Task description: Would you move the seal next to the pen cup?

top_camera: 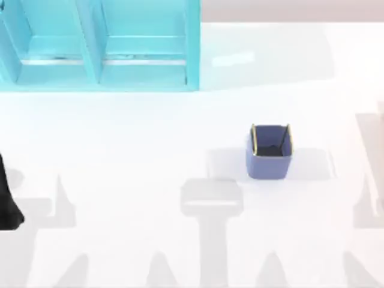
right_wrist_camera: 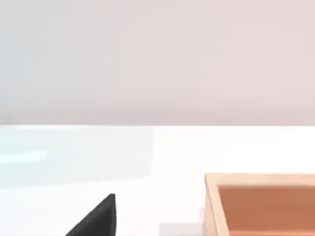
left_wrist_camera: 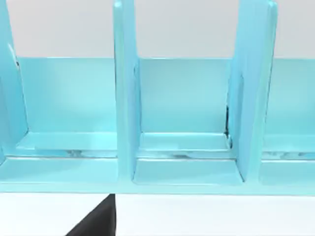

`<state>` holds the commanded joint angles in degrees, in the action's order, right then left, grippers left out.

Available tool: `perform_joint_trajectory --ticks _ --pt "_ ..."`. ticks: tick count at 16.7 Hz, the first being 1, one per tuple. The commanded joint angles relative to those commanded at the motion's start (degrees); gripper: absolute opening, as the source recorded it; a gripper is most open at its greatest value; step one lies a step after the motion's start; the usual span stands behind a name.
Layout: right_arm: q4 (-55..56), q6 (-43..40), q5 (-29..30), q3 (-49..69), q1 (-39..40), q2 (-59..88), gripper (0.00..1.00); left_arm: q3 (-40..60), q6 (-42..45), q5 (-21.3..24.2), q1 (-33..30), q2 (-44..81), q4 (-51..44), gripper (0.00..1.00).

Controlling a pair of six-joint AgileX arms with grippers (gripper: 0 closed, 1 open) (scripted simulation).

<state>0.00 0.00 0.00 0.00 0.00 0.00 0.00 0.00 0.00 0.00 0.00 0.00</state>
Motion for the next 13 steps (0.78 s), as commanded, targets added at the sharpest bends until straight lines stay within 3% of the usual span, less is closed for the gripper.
perform_joint_trajectory --ticks 6,13 --pt "0.0 0.0 0.0 0.0 0.0 0.0 1.00 5.9 1.0 -0.1 1.0 6.0 -5.2 1.00" --pt "0.0 0.0 0.0 0.0 0.0 0.0 1.00 35.8 5.3 0.0 4.7 39.4 -28.0 1.00"
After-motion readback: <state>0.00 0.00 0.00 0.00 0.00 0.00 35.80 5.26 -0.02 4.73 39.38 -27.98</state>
